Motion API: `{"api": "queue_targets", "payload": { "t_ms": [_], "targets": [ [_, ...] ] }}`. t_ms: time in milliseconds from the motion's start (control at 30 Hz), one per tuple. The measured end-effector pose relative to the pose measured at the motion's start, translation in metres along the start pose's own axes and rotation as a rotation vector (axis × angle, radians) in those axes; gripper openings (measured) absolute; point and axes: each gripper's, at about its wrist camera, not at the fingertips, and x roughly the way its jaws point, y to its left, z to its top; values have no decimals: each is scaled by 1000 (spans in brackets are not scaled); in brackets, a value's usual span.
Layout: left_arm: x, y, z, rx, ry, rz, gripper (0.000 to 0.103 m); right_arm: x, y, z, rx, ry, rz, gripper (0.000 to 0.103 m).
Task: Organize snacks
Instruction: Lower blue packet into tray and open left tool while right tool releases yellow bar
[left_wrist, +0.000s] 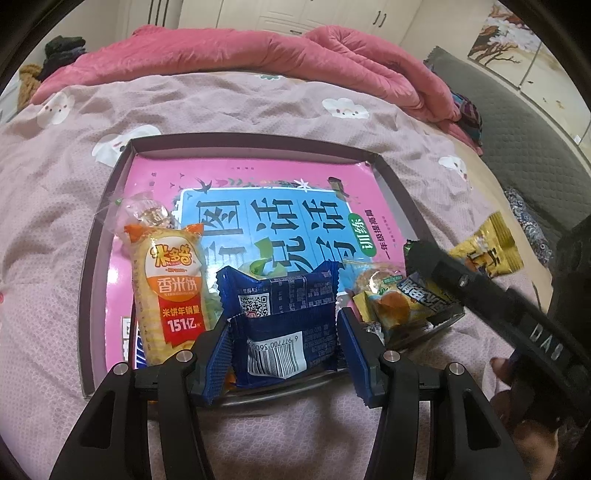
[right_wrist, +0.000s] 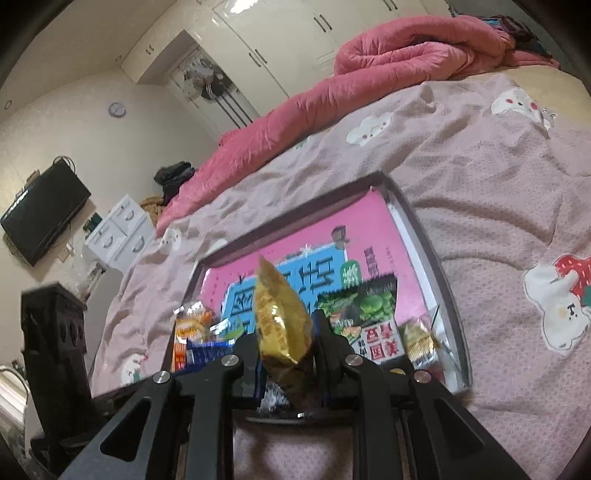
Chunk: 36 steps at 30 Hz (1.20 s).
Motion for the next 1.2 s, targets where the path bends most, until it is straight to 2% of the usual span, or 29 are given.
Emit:
{"api": "queue_targets", "payload": {
  "t_ms": [200,300,367,667,800,1067,1200],
  "targets": [
    [1,0,-1,-2,3,2,56,-5,-10,6,74,-42,52,22],
    [1,0,-1,-2,4,1,56,-8,-24,7,163,-63,93,22],
    [0,0,-1,-1,5,2,56,-3,-28,6,170,-34,41,22],
    [-3,1,0,-2,3,-3,56,-7,-15,4,87,-14,0,24],
    [-5,1,0,-4,0,-2,56,-14,-16,4,77,-20,-22,28],
    [-7,1,1,-9,-3,-5,56,-30,-24,5,95,-45,-46,30],
    [-9,2,1,-16,-3,-8,56,-36,-26,6,99,-60,-52,36]
  ]
}}
